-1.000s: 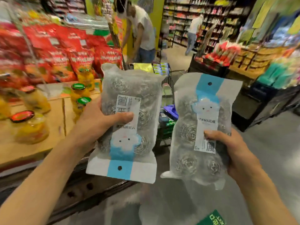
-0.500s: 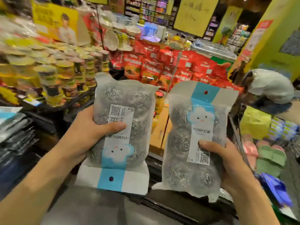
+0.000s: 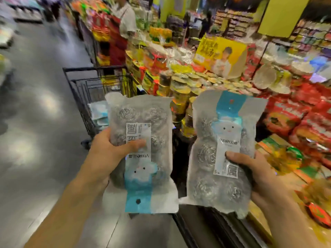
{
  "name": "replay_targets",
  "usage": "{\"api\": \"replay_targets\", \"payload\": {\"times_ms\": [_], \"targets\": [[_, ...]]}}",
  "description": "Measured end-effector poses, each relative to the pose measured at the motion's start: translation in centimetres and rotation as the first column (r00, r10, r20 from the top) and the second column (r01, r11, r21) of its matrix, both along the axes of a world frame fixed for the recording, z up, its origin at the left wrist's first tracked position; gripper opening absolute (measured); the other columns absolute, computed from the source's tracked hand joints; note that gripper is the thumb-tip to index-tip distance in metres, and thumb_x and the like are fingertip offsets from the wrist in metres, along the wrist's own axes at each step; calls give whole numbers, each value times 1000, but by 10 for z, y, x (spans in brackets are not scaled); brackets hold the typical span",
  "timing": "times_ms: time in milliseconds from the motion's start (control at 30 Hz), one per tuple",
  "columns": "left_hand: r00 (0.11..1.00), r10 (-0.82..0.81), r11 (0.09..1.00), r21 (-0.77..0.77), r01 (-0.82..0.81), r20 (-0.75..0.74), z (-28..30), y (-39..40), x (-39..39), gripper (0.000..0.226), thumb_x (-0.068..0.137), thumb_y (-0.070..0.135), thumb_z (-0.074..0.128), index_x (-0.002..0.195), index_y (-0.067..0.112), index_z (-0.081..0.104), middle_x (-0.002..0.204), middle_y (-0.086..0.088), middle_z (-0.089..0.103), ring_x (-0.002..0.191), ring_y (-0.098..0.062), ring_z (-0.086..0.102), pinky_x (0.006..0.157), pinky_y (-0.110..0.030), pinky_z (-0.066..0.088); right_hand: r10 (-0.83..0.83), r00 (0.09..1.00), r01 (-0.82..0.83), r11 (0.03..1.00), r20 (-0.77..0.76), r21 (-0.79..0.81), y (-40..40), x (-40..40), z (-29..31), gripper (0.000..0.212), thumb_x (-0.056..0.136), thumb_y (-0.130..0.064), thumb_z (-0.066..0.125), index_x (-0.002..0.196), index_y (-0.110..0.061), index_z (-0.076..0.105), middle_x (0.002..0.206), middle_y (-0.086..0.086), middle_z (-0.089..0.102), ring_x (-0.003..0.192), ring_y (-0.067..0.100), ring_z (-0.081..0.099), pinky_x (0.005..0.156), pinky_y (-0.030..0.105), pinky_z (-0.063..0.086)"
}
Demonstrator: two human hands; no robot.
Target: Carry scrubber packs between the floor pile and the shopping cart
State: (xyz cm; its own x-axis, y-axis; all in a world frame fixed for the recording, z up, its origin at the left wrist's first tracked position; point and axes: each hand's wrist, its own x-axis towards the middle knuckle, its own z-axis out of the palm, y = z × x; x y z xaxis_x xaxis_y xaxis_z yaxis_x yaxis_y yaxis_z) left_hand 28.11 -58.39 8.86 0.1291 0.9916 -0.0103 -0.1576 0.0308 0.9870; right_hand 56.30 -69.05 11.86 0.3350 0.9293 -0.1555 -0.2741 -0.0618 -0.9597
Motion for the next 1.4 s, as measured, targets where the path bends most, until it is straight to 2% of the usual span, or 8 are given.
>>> {"api": "replay_targets", "payload": {"times_ms": [67,200,367,633,800,1000,1133,1400], "targets": [[995,103,995,-10,-103,-8,-6,16,-10,60,40,30,91,94,13,72,81,1,81,70,-16,77,56,-29,62,79,997,-79,997,3,-25,39,-5,-7,46,72,-3,66,117,3,68,96,20,78,74,30,77,59,36,62],[974,226,973,-36,-227,-25,-16,45,-18,37,59,14,85,93,12,72,81,2,81,69,-14,77,56,-25,60,227,974,-227,973,-15,-36,112,-6,-22,45,72,-3,67,117,2,68,99,21,77,76,29,77,60,36,62],[935,345,935,-58,-350,-80,-23,90,-13,49,57,21,85,103,11,71,91,-2,81,78,-21,79,61,-31,62,387,922,-387,922,-13,-28,204,7,-39,43,74,-4,69,117,-2,71,109,24,76,84,32,77,66,39,63],[878,473,869,-126,-478,-73,-29,166,16,32,70,6,83,99,12,71,92,-10,81,78,-26,79,61,-35,64,546,837,-548,835,-42,-56,334,26,-52,44,76,-4,67,120,-3,70,107,20,77,86,32,77,65,37,62],[829,553,818,-130,-560,-88,-40,215,9,39,60,10,84,95,12,68,89,-6,81,76,-22,79,64,-38,65,574,811,-584,804,-112,-108,406,16,-72,42,82,-7,66,124,-3,69,112,22,75,92,35,76,70,42,63],[832,546,818,-150,-555,-98,-60,284,-17,32,67,5,85,91,15,67,85,1,81,73,-16,78,55,-25,60,562,824,-567,808,-78,-161,476,-9,-92,45,81,-11,70,125,-2,68,112,22,76,92,33,77,68,39,62],[874,475,851,-198,-486,-107,-71,321,-29,45,66,9,84,109,13,70,97,-3,81,85,-22,79,66,-33,64,571,820,-570,802,-52,-178,509,-19,-101,44,84,-11,69,126,-1,67,115,22,75,98,35,75,73,39,63],[862,484,811,-294,-506,-148,-112,365,-34,42,71,6,85,109,14,71,98,-4,81,89,-25,79,75,-39,61,548,835,-506,801,52,-320,582,-28,-167,33,92,-14,73,124,-9,69,110,13,78,100,30,76,83,42,61]]}}
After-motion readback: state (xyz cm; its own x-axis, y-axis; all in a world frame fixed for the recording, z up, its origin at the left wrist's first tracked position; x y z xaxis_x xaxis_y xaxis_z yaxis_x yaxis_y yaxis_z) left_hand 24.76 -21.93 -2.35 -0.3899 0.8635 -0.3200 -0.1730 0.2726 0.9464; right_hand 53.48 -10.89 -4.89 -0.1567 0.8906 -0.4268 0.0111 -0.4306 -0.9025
